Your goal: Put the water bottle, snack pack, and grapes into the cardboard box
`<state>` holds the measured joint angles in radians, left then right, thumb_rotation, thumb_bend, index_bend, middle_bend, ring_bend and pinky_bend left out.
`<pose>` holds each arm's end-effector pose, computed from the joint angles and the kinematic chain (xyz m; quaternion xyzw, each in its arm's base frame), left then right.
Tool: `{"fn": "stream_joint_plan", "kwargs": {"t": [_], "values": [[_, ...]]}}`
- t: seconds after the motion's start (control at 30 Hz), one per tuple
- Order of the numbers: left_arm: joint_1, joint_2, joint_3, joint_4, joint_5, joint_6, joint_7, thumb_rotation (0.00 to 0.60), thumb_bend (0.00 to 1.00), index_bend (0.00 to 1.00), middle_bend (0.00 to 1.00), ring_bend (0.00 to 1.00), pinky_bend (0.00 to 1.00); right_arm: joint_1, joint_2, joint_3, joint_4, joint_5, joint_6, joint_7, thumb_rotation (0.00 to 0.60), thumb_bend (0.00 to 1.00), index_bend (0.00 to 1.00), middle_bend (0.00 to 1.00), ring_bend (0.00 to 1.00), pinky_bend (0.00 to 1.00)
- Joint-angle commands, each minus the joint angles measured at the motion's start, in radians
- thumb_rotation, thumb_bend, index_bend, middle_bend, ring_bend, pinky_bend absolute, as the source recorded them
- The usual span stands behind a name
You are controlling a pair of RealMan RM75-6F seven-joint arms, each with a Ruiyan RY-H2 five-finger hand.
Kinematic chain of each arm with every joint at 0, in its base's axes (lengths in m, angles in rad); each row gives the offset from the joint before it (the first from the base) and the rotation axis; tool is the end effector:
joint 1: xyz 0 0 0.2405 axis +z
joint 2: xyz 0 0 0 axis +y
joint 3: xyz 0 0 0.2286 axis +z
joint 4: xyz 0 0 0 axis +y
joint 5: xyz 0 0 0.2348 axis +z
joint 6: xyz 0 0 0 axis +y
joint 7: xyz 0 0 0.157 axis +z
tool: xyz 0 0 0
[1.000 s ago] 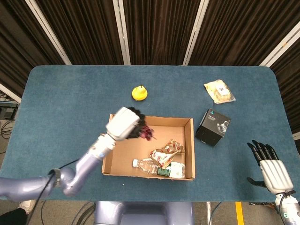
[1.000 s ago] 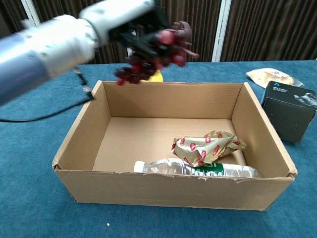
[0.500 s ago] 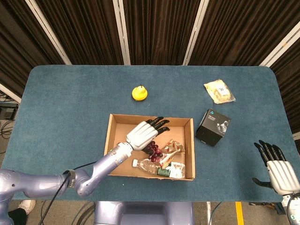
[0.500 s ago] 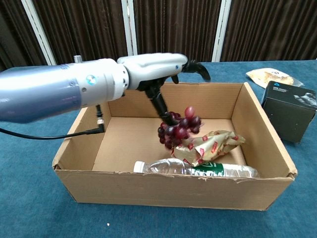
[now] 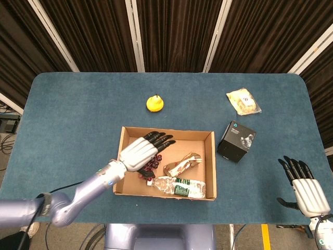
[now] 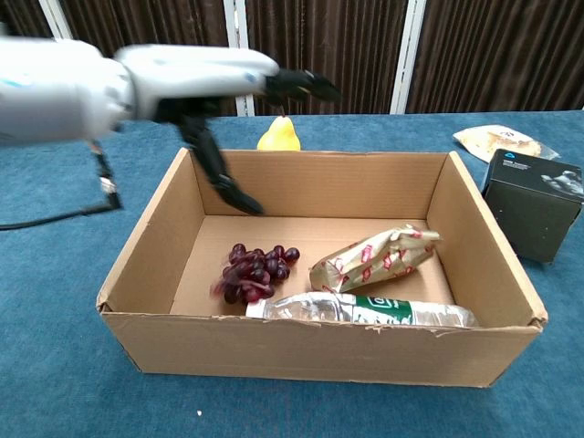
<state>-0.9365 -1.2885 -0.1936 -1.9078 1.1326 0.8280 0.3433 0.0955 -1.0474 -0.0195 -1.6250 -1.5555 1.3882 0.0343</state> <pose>-0.0086 0.2948 -0.0136 -0.8245 -0.3133 -0.3996 0.2497 -0.3050 -0.1791 0.1184 0.6445 -0.4128 0.3409 0.5458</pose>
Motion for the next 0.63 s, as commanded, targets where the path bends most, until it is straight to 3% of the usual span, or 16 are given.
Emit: {"fn": "stream_joint_plan", "kwargs": {"t": [0.03,0.17,0.27,0.43,0.63], "values": [[0.11,0.137,0.046,-0.117,0.09,0.105,-0.052,0.6,0.0,0.0,0.0,0.0,0.08,-0.001,0.0,-0.006,-0.005,-0.013,0.004,-0.006,0.6,0.03,0.0,0.0,0.0,0.0],[0.26,0.269,0.142,-0.139,0.192,0.246,-0.074,0.6,0.0,0.0,0.0,0.0,0.06,-0.007,0.001,-0.011,-0.01,-0.031,0.02,-0.009,0.6,0.03,0.0,0.0,0.0,0.0],[0.373,0.31,0.223,-0.094,0.235,0.356,-0.044,0.6,0.01,0.0,0.0,0.0,0.04,-0.01,-0.002,-0.01,-0.011,-0.031,0.026,-0.017,0.6,0.03,0.0,0.0,0.0,0.0],[0.587,0.22,0.324,0.042,0.264,0.575,-0.07,0.6,0.01,0.0,0.0,0.0,0.01,-0.008,-0.017,0.001,-0.007,-0.006,0.017,-0.046,0.6,0.03,0.0,0.0,0.0,0.0],[0.709,0.105,0.345,0.201,0.349,0.744,-0.111,0.6,0.01,0.0,0.0,0.0,0.0,0.008,-0.031,0.003,-0.019,-0.002,-0.009,-0.081,0.6,0.03,0.0,0.0,0.0,0.0]]}}
